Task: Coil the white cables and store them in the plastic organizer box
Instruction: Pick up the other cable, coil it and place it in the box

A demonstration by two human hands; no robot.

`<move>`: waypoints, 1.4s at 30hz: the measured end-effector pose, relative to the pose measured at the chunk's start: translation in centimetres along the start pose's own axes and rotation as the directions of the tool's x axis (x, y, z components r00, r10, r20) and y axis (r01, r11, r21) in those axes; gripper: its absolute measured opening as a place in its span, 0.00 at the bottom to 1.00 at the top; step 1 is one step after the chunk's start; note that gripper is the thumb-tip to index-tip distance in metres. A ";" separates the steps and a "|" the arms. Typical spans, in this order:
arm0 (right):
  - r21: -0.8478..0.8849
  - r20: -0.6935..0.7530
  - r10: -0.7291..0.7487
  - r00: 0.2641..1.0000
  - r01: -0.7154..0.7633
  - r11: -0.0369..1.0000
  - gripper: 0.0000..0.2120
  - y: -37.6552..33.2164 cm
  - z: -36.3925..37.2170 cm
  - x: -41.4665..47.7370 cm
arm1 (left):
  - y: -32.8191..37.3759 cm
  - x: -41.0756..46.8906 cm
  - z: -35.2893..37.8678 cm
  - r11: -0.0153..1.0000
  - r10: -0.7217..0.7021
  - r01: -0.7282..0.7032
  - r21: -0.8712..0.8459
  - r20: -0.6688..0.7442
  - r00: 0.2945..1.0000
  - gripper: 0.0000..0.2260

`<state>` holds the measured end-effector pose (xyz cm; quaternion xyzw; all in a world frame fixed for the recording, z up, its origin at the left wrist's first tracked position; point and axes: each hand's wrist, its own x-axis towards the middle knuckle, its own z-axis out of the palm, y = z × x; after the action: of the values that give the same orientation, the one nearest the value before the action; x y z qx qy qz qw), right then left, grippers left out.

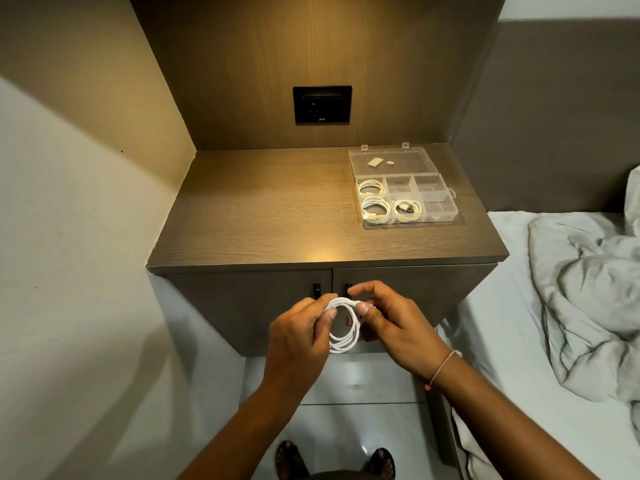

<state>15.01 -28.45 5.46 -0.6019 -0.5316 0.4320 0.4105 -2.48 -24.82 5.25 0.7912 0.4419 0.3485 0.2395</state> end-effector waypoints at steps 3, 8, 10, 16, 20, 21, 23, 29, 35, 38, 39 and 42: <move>-0.166 -0.114 -0.065 0.991 0.046 0.985 0.05 0.3 0.1 0.1 | 0.0 -0.1 0.2 0.999 -0.027 0.027 -0.047 -0.002 1.000 0.10; -0.618 -0.276 -0.444 0.853 0.197 0.762 0.06 0.4 -0.3 -0.2 | 0.5 -0.3 0.3 0.993 -0.052 0.051 -0.104 -0.003 0.999 0.12; -0.643 -0.264 -0.460 0.848 0.201 0.739 0.08 0.2 0.3 -0.5 | 0.8 -0.2 0.3 0.991 -0.065 0.063 -0.117 -0.018 0.998 0.14; -0.216 -0.258 -0.018 0.966 -0.040 0.976 0.11 -0.3 1.3 -0.5 | 0.7 -0.2 0.4 0.997 -0.063 0.061 -0.053 -0.047 0.997 0.11; 0.015 -0.094 0.105 0.990 -0.104 0.994 0.16 -1.0 1.3 -0.6 | 0.9 0.1 0.4 0.999 -0.031 0.031 -0.005 -0.047 0.998 0.12; 0.061 -0.068 0.127 0.990 -0.123 0.991 0.16 -1.1 1.3 -0.6 | 0.9 0.1 0.4 1.000 -0.028 0.028 0.004 -0.041 0.999 0.12; 0.155 -0.009 0.174 0.985 -0.170 0.973 0.17 -1.1 1.1 -0.4 | 0.8 0.1 0.5 0.999 -0.015 0.016 0.033 -0.027 1.000 0.11; -0.011 -0.078 0.175 0.981 -0.176 0.984 0.19 -0.7 1.9 -0.4 | 0.9 -0.2 0.9 0.999 -0.005 0.006 0.031 -0.028 1.000 0.11; 0.019 -0.229 0.175 0.958 -0.175 0.984 0.10 -0.2 2.2 0.1 | 0.8 0.1 1.1 0.998 -0.002 0.003 0.060 -0.025 1.000 0.10; 0.149 -0.184 0.242 0.953 -0.216 0.965 0.09 -0.1 2.2 0.3 | 0.7 0.1 1.1 0.997 0.011 -0.009 0.080 -0.019 1.000 0.11; 0.216 -0.160 0.263 0.951 -0.226 0.950 0.09 -0.1 2.2 0.3 | 0.7 0.1 1.1 0.997 0.010 -0.008 0.079 -0.019 1.000 0.11; 0.400 -0.061 0.300 0.952 -0.252 0.881 0.10 -0.4 2.0 0.4 | 0.6 0.1 1.3 0.999 -0.014 0.015 0.044 -0.036 0.999 0.12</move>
<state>13.05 -27.97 5.20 -0.6035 -0.3185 0.5453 0.4868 -1.11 -25.11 4.90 0.7868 0.4594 0.3509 0.2163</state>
